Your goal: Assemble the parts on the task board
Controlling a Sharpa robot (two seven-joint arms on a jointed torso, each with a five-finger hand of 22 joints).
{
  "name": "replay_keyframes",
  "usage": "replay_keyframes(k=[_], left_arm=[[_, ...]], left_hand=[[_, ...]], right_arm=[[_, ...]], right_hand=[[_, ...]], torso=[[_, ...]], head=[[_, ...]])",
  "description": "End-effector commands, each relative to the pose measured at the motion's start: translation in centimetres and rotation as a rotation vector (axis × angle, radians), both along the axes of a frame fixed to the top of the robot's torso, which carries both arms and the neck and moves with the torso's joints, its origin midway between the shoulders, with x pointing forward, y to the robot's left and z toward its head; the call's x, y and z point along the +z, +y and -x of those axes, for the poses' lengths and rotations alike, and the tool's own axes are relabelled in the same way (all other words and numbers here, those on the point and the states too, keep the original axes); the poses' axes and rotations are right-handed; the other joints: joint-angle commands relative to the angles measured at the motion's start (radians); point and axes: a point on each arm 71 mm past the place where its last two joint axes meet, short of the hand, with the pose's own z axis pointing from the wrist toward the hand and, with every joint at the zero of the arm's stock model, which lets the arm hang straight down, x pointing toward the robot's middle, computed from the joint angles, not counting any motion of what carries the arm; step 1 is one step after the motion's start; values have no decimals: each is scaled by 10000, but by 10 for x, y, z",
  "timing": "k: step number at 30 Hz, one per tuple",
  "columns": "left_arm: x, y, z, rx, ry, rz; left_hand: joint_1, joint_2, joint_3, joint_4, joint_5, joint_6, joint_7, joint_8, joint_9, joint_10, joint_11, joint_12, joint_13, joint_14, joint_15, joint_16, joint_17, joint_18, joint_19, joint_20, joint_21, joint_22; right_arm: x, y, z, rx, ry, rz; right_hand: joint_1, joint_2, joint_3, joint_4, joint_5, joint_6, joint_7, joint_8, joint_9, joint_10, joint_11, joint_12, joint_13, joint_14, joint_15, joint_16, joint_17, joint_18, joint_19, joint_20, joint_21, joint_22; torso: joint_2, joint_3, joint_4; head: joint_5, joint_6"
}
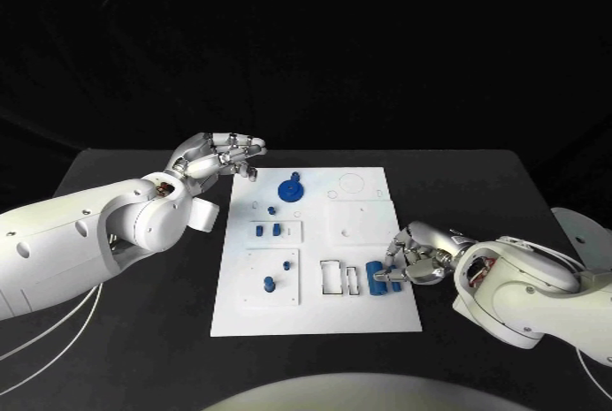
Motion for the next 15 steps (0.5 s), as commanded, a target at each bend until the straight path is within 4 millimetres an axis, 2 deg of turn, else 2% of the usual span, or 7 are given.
replay_keyframes(k=[1,12,15], left_arm=[[1,-2,1,-126,-40,131],[1,0,1,-102,-17,110],[1,1,1,-97,-11,105]], left_hand=[[-63,71,-55,13,-43,39,-10,54,-6,-63,-20,67,-9,-29,12,-26,-14,118,-19,16,-56,-8],[-69,72,-63,19,-43,51,-13,64,-7,-69,-21,77,-10,-31,12,-23,-17,118,-20,16,-59,-14],[-69,72,-63,19,-43,51,-13,64,-7,-69,-21,77,-10,-31,12,-23,-17,118,-20,16,-59,-14]], right_arm=[[-4,2,2,210,83,444],[-15,15,3,501,217,465],[-17,17,3,531,258,479]], right_hand=[[-86,9,-46,6,50,71,-5,64,16,84,-20,46,23,772,-43,39,1235,-156,294,-72,29,2034],[-113,23,-52,5,53,106,-20,84,32,181,-34,228,219,789,-54,67,1324,-167,311,-81,80,2048],[-116,37,-46,3,63,122,-29,93,41,220,-42,300,295,799,-60,84,1374,-175,326,-87,122,2060]], torso=[[6,6,7],[11,3,13],[8,-9,8]], head=[[14,-17],[82,-65],[98,-74]])
